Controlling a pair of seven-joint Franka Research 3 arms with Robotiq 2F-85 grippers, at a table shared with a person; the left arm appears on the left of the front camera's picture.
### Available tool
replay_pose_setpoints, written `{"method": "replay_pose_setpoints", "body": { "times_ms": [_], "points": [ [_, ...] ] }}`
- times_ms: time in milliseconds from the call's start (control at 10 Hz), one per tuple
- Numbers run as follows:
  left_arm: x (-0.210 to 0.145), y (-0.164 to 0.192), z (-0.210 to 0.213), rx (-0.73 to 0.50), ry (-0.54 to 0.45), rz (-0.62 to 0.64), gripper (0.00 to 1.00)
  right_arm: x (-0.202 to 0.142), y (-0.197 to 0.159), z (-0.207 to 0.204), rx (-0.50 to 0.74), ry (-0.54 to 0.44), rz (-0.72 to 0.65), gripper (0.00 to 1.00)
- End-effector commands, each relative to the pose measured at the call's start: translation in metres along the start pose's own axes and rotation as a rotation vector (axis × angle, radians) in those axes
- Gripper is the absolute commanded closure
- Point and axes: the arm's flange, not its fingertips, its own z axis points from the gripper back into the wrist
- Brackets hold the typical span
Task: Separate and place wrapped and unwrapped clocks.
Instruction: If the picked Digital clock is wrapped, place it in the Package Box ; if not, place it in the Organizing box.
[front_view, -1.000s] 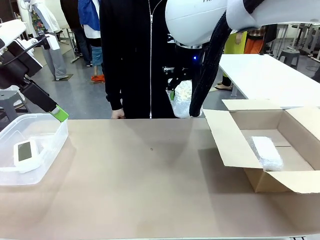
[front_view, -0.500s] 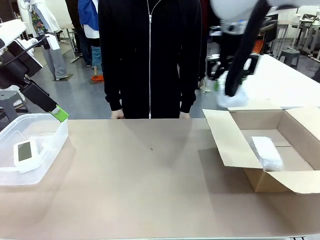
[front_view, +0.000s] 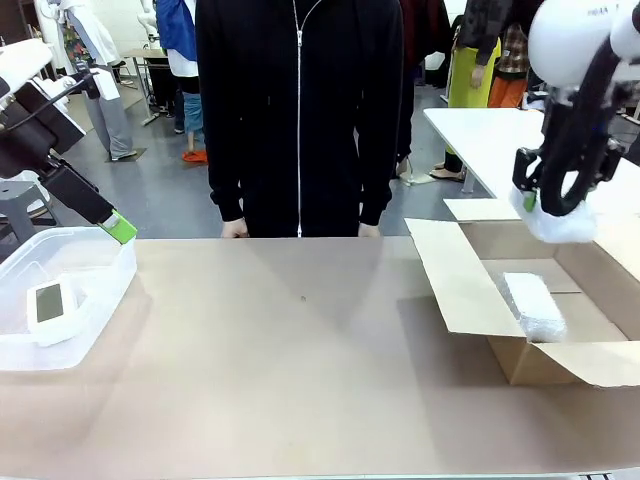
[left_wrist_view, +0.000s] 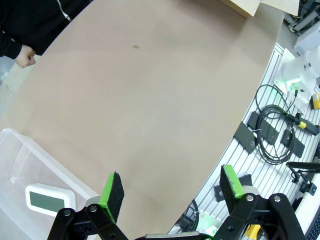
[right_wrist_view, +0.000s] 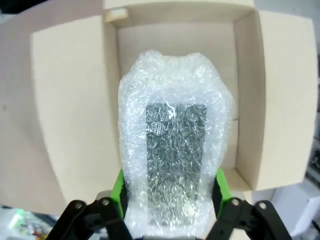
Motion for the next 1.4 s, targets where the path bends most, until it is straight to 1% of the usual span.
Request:
{"method": "replay_pose_setpoints", "body": {
  "times_ms": [0, 200, 300, 400, 600, 700, 800, 900, 1100, 1300],
  "points": [
    [0.000, 0.000, 0.000, -0.004, -0.003, 0.003, 0.00, 0.003, -0.017, -0.031, -0.024, 0.006, -0.003, 0.22],
    [0.000, 0.000, 0.000, -0.004, -0.003, 0.003, 0.00, 0.008, -0.035, -0.069, -0.007, 0.032, 0.020, 0.22],
    [0.000, 0.000, 0.000, -0.004, -0.003, 0.003, 0.00, 0.009, -0.038, -0.085, 0.013, 0.034, 0.027, 0.22],
    [0.000, 0.000, 0.000, -0.004, -0.003, 0.003, 0.00, 0.009, -0.038, -0.101, 0.023, 0.057, 0.035, 0.22],
    [0.000, 0.000, 0.000, -0.004, -0.003, 0.003, 0.00, 0.006, -0.033, -0.124, -0.002, 0.085, 0.033, 0.22],
    [0.000, 0.000, 0.000, -0.004, -0.003, 0.003, 0.00, 0.005, -0.034, -0.130, -0.029, 0.063, 0.009, 0.22],
    [0.000, 0.000, 0.000, -0.004, -0.003, 0.003, 0.00, 0.004, -0.035, -0.130, -0.039, 0.054, 0.012, 0.00],
    [0.000, 0.000, 0.000, -0.004, -0.003, 0.003, 0.00, 0.002, -0.035, -0.128, -0.060, 0.074, 0.016, 0.00],
    [0.000, 0.000, 0.000, -0.004, -0.003, 0.003, 0.00, 0.003, -0.035, -0.119, -0.047, 0.077, 0.013, 0.00],
    [0.000, 0.000, 0.000, -0.004, -0.003, 0.003, 0.00, -0.001, -0.034, -0.083, -0.025, 0.048, -0.004, 0.00]
  ]
}}
